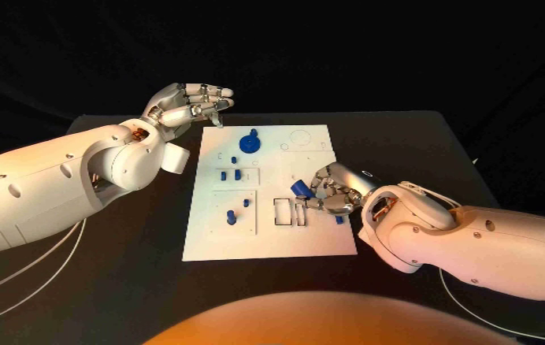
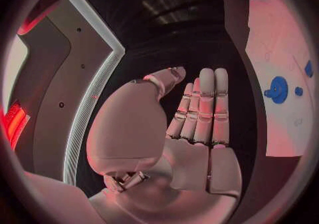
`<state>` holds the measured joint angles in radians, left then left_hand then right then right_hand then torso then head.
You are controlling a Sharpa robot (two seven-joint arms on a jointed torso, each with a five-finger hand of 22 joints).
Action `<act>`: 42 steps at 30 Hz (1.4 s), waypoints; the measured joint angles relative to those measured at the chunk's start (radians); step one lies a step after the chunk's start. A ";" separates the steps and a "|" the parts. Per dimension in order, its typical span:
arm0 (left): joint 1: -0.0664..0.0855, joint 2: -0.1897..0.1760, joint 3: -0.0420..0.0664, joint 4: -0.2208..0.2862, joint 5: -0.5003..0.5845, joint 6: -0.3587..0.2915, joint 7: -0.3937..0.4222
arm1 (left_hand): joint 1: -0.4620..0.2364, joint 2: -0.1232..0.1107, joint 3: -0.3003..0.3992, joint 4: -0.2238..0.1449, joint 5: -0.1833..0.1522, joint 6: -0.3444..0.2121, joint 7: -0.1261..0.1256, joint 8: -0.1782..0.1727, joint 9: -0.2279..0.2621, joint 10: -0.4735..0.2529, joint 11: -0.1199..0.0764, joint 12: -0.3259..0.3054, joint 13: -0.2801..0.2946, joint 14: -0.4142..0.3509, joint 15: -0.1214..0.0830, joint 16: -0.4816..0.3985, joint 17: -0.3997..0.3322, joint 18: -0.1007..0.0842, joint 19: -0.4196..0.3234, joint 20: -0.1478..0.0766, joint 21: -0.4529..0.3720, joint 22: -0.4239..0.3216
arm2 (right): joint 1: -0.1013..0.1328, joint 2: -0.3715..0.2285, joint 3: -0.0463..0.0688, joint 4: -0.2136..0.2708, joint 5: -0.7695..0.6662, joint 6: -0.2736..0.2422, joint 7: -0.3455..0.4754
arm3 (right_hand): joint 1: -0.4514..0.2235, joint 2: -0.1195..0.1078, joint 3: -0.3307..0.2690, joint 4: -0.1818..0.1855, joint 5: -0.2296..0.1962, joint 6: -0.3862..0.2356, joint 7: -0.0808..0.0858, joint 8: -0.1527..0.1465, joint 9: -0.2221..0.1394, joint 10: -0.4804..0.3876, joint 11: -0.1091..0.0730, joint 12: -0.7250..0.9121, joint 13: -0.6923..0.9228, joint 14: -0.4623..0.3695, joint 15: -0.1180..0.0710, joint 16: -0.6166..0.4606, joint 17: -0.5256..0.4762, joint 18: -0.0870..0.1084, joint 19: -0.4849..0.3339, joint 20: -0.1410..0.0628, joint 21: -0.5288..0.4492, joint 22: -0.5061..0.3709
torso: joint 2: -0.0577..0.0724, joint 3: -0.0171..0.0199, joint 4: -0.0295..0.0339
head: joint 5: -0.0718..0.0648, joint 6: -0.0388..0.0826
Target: Assemble the parts on the task board
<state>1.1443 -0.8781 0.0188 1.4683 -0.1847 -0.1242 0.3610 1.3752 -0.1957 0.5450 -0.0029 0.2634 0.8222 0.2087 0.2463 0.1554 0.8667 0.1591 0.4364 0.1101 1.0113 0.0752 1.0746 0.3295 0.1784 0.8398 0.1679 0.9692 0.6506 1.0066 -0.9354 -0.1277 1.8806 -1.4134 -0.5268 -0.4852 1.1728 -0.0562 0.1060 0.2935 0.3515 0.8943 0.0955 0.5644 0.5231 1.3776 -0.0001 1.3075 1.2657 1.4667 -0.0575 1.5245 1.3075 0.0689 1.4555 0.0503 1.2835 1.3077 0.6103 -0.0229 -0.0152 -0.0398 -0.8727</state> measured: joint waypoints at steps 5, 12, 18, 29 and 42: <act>0.000 0.003 0.000 0.000 0.000 0.000 0.000 | 0.000 0.000 0.000 0.000 0.000 0.000 0.000 0.000 0.000 0.000 0.000 0.000 0.000 0.000 0.000 0.000 0.000 0.000 0.000 0.000 0.000 0.000 | 0.002 0.036 0.000 -0.016 0.023 0.027 0.008 | -0.016 0.016 0.000 0.000 -0.025 0.004 0.004 0.000 0.001 0.010 -0.002 0.007 0.009 0.000 0.000 0.000 0.000 0.000 0.000 0.000 0.000 0.000 | 0.000 -0.0006 0.0000 | 0.002 0.000; 0.000 0.004 0.000 0.000 0.000 0.000 0.000 | 0.000 0.000 0.000 0.000 0.000 0.000 0.000 0.000 0.000 0.000 0.000 0.000 0.000 0.000 0.000 0.000 0.000 0.000 0.000 0.000 0.000 0.000 | 0.002 0.071 -0.002 -0.039 0.049 0.090 0.012 | -0.049 0.022 -0.017 0.002 -0.032 0.013 0.002 0.000 0.016 0.022 -0.007 0.015 0.024 -0.002 -0.002 0.000 0.000 0.000 0.000 0.000 0.000 0.000 | 0.001 -0.0018 0.0001 | 0.008 0.000; 0.000 0.004 0.000 0.000 0.000 0.000 0.000 | 0.000 0.000 0.000 0.000 0.000 0.000 0.000 0.000 0.000 0.000 0.000 0.000 0.000 0.000 0.000 0.000 0.000 0.000 0.000 0.000 0.000 0.000 | 0.001 0.084 -0.002 -0.053 0.059 0.125 0.011 | -0.073 0.032 -0.026 0.000 -0.032 0.028 -0.007 0.000 0.018 0.034 -0.012 0.031 0.042 0.000 -0.007 0.000 0.000 0.000 0.004 -0.004 0.000 0.000 | 0.001 -0.0018 -0.0001 | 0.009 0.000; 0.000 0.003 0.000 0.001 0.000 0.000 0.000 | 0.000 0.000 0.000 0.000 0.000 0.000 0.000 0.000 0.000 0.000 0.000 0.000 0.000 0.000 0.000 0.000 0.000 0.000 0.000 0.000 0.000 0.000 | 0.001 0.101 -0.002 -0.077 0.059 0.160 0.005 | -0.118 0.045 -0.055 -0.001 -0.077 0.062 -0.037 -0.001 0.029 0.045 -0.016 0.038 0.043 -0.004 -0.011 0.000 0.000 0.000 0.007 -0.007 0.000 0.000 | 0.002 -0.0008 -0.0017 | 0.012 0.000; 0.000 0.002 0.000 0.002 0.000 0.000 -0.001 | 0.000 0.000 0.000 0.000 0.000 0.000 0.000 0.000 0.000 0.000 0.000 0.000 0.000 0.000 0.000 0.000 0.000 0.000 0.000 0.000 0.000 0.000 | 0.001 0.128 -0.002 -0.105 0.037 0.165 -0.004 | -0.226 0.075 -0.185 0.002 -0.240 0.067 -0.043 0.001 0.057 0.045 -0.016 0.026 0.042 -0.004 -0.011 0.000 0.000 0.000 0.003 -0.011 -0.014 0.000 | 0.002 -0.0007 -0.0017 | 0.012 0.000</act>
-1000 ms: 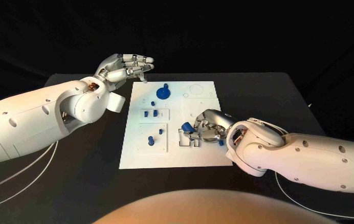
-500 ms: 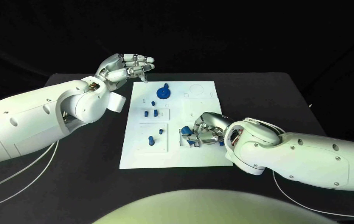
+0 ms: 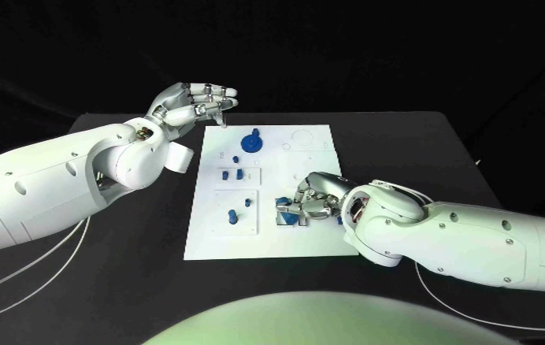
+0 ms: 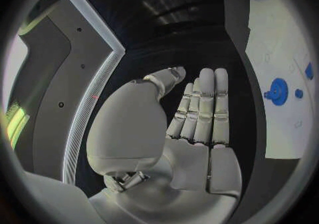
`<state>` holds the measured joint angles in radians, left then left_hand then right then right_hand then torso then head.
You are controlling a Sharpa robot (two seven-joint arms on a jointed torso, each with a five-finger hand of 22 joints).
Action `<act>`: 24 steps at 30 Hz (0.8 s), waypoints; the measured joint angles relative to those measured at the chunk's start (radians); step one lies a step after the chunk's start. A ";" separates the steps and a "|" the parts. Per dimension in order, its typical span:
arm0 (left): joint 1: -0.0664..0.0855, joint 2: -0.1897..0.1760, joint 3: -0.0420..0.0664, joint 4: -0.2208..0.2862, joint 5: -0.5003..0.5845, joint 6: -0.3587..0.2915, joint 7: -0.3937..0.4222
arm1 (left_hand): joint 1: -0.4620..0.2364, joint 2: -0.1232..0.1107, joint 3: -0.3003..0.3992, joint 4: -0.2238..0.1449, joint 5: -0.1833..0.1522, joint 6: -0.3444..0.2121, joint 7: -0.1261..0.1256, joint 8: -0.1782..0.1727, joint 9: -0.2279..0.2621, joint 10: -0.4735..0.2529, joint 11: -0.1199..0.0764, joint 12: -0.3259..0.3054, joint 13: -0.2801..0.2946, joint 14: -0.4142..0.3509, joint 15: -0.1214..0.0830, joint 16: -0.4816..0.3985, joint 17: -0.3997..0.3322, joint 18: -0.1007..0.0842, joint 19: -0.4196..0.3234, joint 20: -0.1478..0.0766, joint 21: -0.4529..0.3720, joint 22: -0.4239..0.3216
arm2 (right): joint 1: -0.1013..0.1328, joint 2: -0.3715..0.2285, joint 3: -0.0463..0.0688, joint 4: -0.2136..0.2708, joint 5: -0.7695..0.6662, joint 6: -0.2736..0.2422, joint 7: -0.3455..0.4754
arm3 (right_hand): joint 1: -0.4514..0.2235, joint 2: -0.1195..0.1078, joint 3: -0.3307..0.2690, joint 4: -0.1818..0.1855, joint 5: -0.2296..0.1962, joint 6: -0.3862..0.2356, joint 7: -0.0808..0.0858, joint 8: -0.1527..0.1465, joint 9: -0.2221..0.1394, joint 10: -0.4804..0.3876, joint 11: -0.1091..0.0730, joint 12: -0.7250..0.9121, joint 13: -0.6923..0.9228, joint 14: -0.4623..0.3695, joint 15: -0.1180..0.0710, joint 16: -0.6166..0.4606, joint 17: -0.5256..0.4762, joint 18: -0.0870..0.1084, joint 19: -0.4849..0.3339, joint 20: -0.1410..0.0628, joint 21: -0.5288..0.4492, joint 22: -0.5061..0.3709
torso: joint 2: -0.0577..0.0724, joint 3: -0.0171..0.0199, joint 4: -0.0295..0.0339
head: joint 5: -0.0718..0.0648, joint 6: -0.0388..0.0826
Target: Assemble the parts on the task board
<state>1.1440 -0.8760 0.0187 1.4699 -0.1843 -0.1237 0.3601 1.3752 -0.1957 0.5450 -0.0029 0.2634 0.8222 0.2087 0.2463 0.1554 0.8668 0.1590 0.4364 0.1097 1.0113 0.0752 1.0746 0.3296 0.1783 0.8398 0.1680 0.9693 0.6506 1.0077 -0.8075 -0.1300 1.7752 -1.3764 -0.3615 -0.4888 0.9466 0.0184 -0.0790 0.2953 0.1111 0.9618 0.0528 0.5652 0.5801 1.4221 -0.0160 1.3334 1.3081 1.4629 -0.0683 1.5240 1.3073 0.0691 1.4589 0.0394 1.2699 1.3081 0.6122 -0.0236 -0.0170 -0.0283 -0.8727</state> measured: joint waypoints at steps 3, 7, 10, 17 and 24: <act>0.000 0.000 0.000 0.000 0.000 0.000 0.000 | 0.000 0.000 0.000 0.000 0.000 0.000 0.000 0.000 0.000 0.000 0.000 0.000 0.000 0.000 0.000 0.000 0.000 0.000 0.000 0.000 0.000 0.000 | 0.000 0.006 0.000 -0.005 -0.008 0.000 -0.002 | -0.020 0.010 -0.048 0.000 -0.035 -0.001 0.001 0.000 0.006 0.000 0.000 -0.009 0.000 0.000 0.000 0.000 0.000 0.000 0.000 0.000 -0.008 0.000 | 0.000 0.0000 0.0000 | 0.000 0.000; 0.000 0.000 0.000 0.000 0.000 0.000 0.000 | 0.000 0.000 0.000 0.000 0.000 0.000 0.000 0.000 0.000 0.000 0.000 0.000 0.001 0.000 0.000 0.000 0.000 0.000 0.000 0.000 0.000 0.000 | 0.000 0.009 0.000 -0.007 -0.016 0.000 -0.004 | -0.029 0.009 -0.077 0.000 -0.044 -0.004 0.004 0.000 0.009 0.000 0.000 -0.014 0.000 0.000 0.000 0.000 0.000 0.000 0.000 0.000 -0.010 0.000 | 0.000 0.0000 0.0000 | 0.000 0.000; 0.000 0.000 0.000 0.000 0.000 0.000 0.000 | 0.000 0.000 0.000 0.000 0.000 0.000 0.000 0.000 0.000 0.000 0.000 0.000 0.001 0.000 0.000 0.000 0.000 0.000 0.000 0.000 0.000 0.000 | 0.000 0.009 -0.001 -0.006 -0.022 0.000 -0.004 | -0.029 0.009 -0.077 0.000 -0.044 -0.004 0.004 0.000 0.009 -0.002 0.002 -0.014 0.000 0.000 0.000 0.000 0.000 0.000 0.000 0.000 -0.015 0.000 | 0.000 0.0001 -0.0005 | -0.001 0.000; 0.000 -0.002 0.000 -0.001 0.000 0.000 -0.001 | 0.000 0.000 0.000 0.000 0.000 0.000 0.000 0.000 0.000 0.000 0.000 0.000 0.001 0.000 0.000 0.000 0.000 0.000 0.000 0.000 0.000 0.000 | -0.001 -0.017 -0.001 0.024 -0.032 -0.007 0.002 | 0.092 0.045 -0.122 -0.006 0.037 -0.004 0.004 -0.005 0.021 -0.004 0.004 -0.014 0.000 0.000 0.000 0.000 0.001 0.000 0.000 0.000 -0.015 0.000 | 0.000 0.0006 -0.0003 | 0.001 0.000; 0.000 -0.006 0.000 -0.001 0.000 0.000 -0.001 | 0.000 0.000 0.000 0.000 0.000 0.000 0.000 0.000 0.000 0.000 0.000 0.000 0.001 0.000 0.000 0.000 0.000 0.000 0.000 0.000 0.000 0.000 | -0.001 -0.066 -0.001 0.068 -0.034 -0.018 0.021 | 0.193 0.054 -0.132 -0.008 0.075 -0.004 0.004 -0.009 0.025 0.005 0.002 -0.009 0.003 0.000 0.000 0.000 0.001 0.000 0.000 0.000 -0.006 0.000 | -0.001 0.0007 -0.0012 | 0.005 0.000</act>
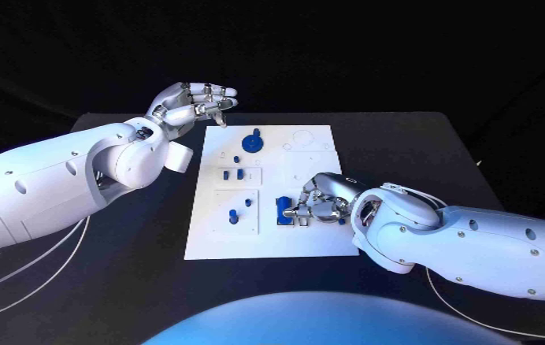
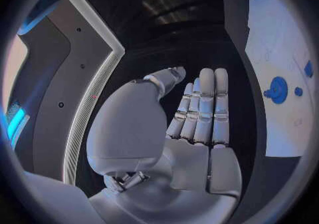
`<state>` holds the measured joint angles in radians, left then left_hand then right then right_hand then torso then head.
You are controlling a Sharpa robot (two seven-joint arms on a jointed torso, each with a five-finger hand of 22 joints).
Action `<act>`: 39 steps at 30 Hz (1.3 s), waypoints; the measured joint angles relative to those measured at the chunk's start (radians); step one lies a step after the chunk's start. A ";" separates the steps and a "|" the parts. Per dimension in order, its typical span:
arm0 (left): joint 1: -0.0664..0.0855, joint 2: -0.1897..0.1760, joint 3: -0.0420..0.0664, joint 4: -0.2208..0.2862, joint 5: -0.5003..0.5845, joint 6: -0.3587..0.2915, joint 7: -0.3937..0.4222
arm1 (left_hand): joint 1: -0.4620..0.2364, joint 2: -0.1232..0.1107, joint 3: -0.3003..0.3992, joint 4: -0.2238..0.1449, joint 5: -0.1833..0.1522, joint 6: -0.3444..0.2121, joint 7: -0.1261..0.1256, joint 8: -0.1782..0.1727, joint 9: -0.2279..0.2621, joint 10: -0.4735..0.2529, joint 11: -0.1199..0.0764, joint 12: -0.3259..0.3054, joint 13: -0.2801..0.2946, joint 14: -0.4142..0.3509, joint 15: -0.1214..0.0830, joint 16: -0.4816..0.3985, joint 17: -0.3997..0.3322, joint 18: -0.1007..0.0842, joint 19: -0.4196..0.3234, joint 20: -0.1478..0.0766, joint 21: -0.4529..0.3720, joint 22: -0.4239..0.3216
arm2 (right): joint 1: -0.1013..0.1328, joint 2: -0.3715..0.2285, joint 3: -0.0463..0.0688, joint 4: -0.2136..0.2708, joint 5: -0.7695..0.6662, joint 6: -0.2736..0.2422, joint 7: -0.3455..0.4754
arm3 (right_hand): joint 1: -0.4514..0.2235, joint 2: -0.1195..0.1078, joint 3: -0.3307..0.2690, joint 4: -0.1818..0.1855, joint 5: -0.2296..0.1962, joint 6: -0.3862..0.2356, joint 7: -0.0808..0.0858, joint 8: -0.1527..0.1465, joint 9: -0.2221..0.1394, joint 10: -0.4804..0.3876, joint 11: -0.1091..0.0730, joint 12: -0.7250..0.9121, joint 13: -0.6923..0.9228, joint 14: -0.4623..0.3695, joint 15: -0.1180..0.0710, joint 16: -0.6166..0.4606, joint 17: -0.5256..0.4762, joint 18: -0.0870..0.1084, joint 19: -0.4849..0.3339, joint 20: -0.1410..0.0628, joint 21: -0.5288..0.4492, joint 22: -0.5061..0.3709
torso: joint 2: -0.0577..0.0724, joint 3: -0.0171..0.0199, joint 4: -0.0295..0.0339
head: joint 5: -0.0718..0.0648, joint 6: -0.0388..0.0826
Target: Assemble the parts on the task board
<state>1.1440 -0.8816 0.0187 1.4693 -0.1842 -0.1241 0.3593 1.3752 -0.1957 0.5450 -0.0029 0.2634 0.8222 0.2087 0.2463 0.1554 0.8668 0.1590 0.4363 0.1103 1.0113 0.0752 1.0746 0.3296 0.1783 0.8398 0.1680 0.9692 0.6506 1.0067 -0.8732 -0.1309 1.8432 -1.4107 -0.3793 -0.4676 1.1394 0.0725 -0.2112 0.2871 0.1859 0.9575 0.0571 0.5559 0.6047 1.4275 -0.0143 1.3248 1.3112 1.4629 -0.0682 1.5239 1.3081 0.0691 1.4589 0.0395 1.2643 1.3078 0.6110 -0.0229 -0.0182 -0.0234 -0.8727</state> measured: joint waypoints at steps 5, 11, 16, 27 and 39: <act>0.000 -0.001 0.000 0.000 0.000 0.000 0.000 | 0.000 0.000 0.000 0.000 0.000 -0.004 0.004 0.006 0.000 -0.009 0.002 0.008 0.000 0.000 0.000 0.000 0.000 0.000 0.000 0.000 0.000 0.000 | 0.000 -0.010 0.000 0.008 0.000 -0.002 0.012 | 0.038 0.001 -0.008 -0.003 0.006 0.000 0.000 0.000 0.001 0.002 -0.002 0.005 0.001 0.004 -0.004 0.000 0.000 0.000 0.000 0.000 0.004 0.000 | 0.000 0.0006 -0.0013 | 0.000 0.000; 0.000 0.001 0.000 0.000 0.000 0.000 0.000 | 0.000 0.000 0.000 0.000 0.000 -0.004 0.004 0.006 0.000 -0.009 0.002 0.008 0.000 0.000 0.000 0.000 0.000 0.000 0.000 0.000 0.000 0.000 | 0.000 0.000 0.000 -0.006 0.001 0.001 0.020 | 0.056 0.006 -0.008 -0.003 0.006 0.003 -0.003 -0.004 0.001 0.006 -0.002 0.009 0.001 0.004 -0.003 0.000 0.000 0.000 0.004 -0.004 0.004 0.000 | 0.000 0.0006 0.0000 | -0.003 0.000; 0.000 0.001 0.000 0.000 0.000 0.000 -0.001 | 0.000 0.000 0.000 0.000 0.000 -0.004 0.004 0.006 0.000 -0.009 0.002 0.008 0.000 0.000 0.000 0.000 0.000 0.000 0.000 0.000 0.000 0.000 | 0.000 0.019 0.000 -0.029 0.001 0.003 0.022 | 0.068 0.018 -0.011 0.000 0.010 0.003 -0.003 -0.004 0.001 0.007 0.000 0.016 0.002 0.004 -0.003 0.000 0.000 0.000 0.004 -0.004 0.008 0.000 | 0.000 0.0001 0.0018 | -0.004 0.000; 0.000 0.001 0.000 0.000 0.000 0.000 -0.002 | 0.000 0.000 0.000 0.000 0.000 -0.007 0.000 0.006 0.000 -0.009 0.002 0.008 0.001 0.000 0.000 0.000 0.000 0.000 0.000 0.000 0.000 0.000 | 0.000 0.046 -0.001 -0.071 0.002 0.017 0.022 | 0.125 -0.004 0.015 -0.017 -0.086 0.003 -0.003 -0.018 -0.001 0.008 0.000 0.017 0.027 0.001 -0.005 0.000 0.000 0.000 0.004 -0.004 0.008 0.000 | 0.001 -0.0009 0.0018 | -0.003 0.000; 0.000 0.000 0.000 0.000 0.001 0.000 -0.003 | 0.000 0.000 0.000 0.000 0.000 -0.007 0.000 0.006 0.000 -0.009 0.002 0.008 0.001 0.000 0.000 0.000 0.000 0.000 0.000 0.000 0.000 0.000 | -0.001 0.044 -0.002 -0.070 -0.007 0.024 0.022 | 0.160 -0.027 0.023 -0.022 -0.105 0.007 -0.007 -0.022 -0.001 0.008 0.001 0.016 0.028 0.001 -0.005 0.000 0.000 0.000 0.004 -0.004 0.008 0.000 | 0.000 -0.0003 0.0002 | -0.002 0.000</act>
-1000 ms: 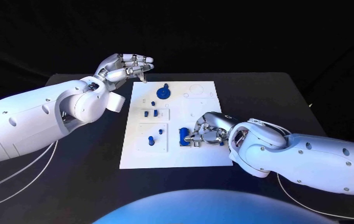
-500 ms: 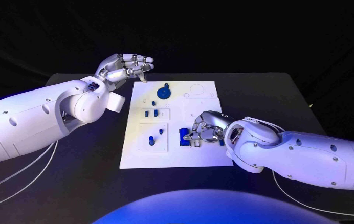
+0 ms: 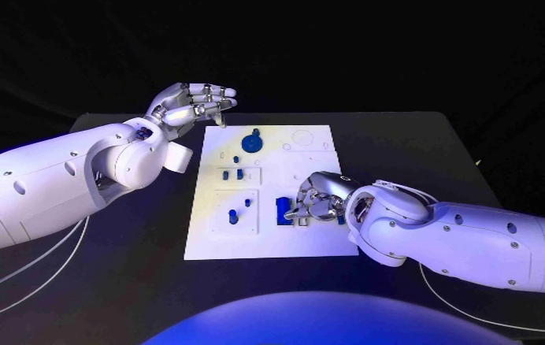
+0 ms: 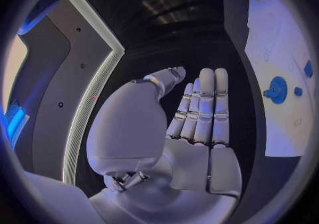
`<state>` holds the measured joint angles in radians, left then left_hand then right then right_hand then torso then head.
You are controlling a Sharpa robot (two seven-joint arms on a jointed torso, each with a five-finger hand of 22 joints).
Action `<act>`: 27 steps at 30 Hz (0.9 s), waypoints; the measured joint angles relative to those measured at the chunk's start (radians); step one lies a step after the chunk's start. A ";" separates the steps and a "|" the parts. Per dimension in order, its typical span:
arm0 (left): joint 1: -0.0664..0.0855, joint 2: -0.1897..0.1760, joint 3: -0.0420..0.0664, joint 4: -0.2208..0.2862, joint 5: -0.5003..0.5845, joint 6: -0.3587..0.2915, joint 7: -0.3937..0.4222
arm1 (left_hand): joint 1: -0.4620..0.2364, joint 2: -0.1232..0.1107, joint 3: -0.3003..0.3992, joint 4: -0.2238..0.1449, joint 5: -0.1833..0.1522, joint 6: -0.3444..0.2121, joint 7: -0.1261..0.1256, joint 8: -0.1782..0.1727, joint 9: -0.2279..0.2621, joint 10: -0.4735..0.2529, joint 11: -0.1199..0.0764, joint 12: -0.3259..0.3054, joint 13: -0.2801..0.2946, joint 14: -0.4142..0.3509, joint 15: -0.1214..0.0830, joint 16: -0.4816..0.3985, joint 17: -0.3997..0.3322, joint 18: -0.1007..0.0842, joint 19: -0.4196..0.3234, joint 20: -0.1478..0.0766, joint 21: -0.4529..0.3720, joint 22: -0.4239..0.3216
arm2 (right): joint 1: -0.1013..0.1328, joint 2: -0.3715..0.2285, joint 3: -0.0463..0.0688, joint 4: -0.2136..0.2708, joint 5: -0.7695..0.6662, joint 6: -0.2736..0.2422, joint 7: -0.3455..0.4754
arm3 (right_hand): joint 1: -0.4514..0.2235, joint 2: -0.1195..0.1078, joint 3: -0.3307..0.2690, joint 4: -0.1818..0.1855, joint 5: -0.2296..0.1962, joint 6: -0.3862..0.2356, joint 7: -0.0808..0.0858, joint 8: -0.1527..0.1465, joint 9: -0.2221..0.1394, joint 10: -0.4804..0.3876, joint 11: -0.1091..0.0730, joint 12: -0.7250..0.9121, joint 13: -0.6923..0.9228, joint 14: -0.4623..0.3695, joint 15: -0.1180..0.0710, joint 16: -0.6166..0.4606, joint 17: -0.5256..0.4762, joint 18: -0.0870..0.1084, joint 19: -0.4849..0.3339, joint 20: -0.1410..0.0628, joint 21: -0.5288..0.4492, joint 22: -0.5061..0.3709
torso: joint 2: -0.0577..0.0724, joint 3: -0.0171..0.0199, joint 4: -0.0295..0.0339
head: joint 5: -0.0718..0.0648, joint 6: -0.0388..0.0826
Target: Assemble the parts on the task board
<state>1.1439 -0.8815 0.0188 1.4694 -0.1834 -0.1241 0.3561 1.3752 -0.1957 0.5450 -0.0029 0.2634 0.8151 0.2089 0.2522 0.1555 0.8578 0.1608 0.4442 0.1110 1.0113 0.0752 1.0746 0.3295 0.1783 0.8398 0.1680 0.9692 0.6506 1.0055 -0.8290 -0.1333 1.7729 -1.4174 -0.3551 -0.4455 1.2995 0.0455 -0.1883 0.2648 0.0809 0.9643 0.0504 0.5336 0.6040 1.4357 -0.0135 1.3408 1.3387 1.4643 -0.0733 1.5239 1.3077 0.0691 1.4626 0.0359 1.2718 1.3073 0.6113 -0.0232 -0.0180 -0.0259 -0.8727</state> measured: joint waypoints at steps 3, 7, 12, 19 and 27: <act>0.000 0.000 0.000 0.000 0.000 0.000 0.000 | 0.000 0.000 0.000 0.000 0.000 0.000 0.000 0.000 0.000 0.000 0.000 0.000 0.000 0.000 0.000 0.000 0.000 0.000 0.000 0.000 0.000 0.000 | 0.000 -0.005 0.000 0.004 -0.004 -0.002 0.000 | 0.004 -0.004 0.003 -0.003 0.000 0.000 0.000 0.000 -0.001 0.000 0.000 0.000 0.000 0.000 0.000 0.000 0.000 0.000 0.000 0.000 0.000 0.000 | 0.000 0.0003 -0.0001 | 0.000 0.000; 0.000 -0.001 0.000 0.000 0.000 0.000 0.000 | 0.000 0.000 0.000 0.000 0.000 0.000 0.000 0.000 0.000 0.000 0.000 0.000 0.000 0.000 0.000 0.000 0.000 0.000 0.000 0.000 0.000 0.000 | -0.001 -0.016 0.000 0.015 -0.008 -0.011 0.002 | 0.004 -0.004 0.003 -0.003 0.000 0.000 0.000 0.000 -0.001 0.000 0.000 0.000 0.000 0.000 0.000 0.000 0.000 0.000 0.000 0.000 0.000 0.001 | 0.000 0.0009 -0.0001 | -0.001 0.000; 0.000 -0.001 0.000 0.000 0.000 0.000 0.000 | 0.000 0.000 0.000 0.000 0.000 0.000 0.000 0.000 0.000 0.000 0.000 0.000 0.000 0.000 0.000 0.000 0.000 0.000 0.000 0.000 0.000 0.000 | -0.001 -0.025 0.000 0.027 -0.009 -0.021 0.012 | 0.009 -0.009 -0.002 0.002 0.000 0.000 0.000 -0.004 -0.001 0.000 0.000 0.001 0.001 0.000 0.000 0.000 0.000 0.000 0.000 0.000 0.000 0.001 | 0.001 0.0015 -0.0008 | 0.000 0.000; 0.000 0.000 0.000 0.000 0.001 0.000 -0.001 | 0.000 0.000 0.000 0.000 0.000 0.000 0.000 0.000 0.000 0.000 0.000 0.000 0.000 0.000 0.000 0.000 0.000 0.000 0.000 0.000 0.000 0.000 | -0.001 -0.016 0.000 0.029 -0.006 -0.018 0.025 | 0.016 -0.011 -0.002 0.002 0.000 0.003 -0.003 -0.004 -0.001 0.000 0.000 0.001 0.002 0.000 0.000 0.000 0.000 0.000 0.000 0.000 0.000 0.001 | 0.001 0.0015 -0.0002 | -0.001 0.000; 0.000 0.000 0.000 0.000 0.001 0.000 -0.001 | 0.000 0.000 0.000 0.000 0.000 0.000 0.000 0.000 0.000 0.000 0.000 0.000 0.000 0.000 0.000 0.000 0.000 0.000 0.000 0.000 0.000 0.000 | -0.002 -0.004 -0.001 0.015 -0.005 -0.011 0.028 | 0.024 -0.018 -0.002 0.002 0.000 0.003 -0.003 -0.004 -0.001 0.000 0.000 0.004 0.004 0.001 0.000 0.000 0.000 0.000 0.000 0.000 0.000 0.001 | 0.001 0.0006 0.0003 | -0.001 0.000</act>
<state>1.1439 -0.8814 0.0187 1.4690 -0.1825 -0.1242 0.3555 1.3752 -0.1957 0.5450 -0.0029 0.2634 0.8151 0.2089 0.2522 0.1555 0.8579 0.1607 0.4442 0.1107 1.0113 0.0752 1.0746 0.3295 0.1783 0.8398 0.1680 0.9692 0.6506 1.0039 -0.8329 -0.1342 1.7879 -1.4222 -0.3664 -0.4178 1.3231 0.0275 -0.1900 0.2665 0.0810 0.9673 0.0474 0.5298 0.6032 1.4357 -0.0134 1.3444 1.3431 1.4651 -0.0734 1.5239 1.3074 0.0692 1.4626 0.0360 1.2718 1.3078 0.6123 -0.0226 -0.0177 -0.0269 -0.8727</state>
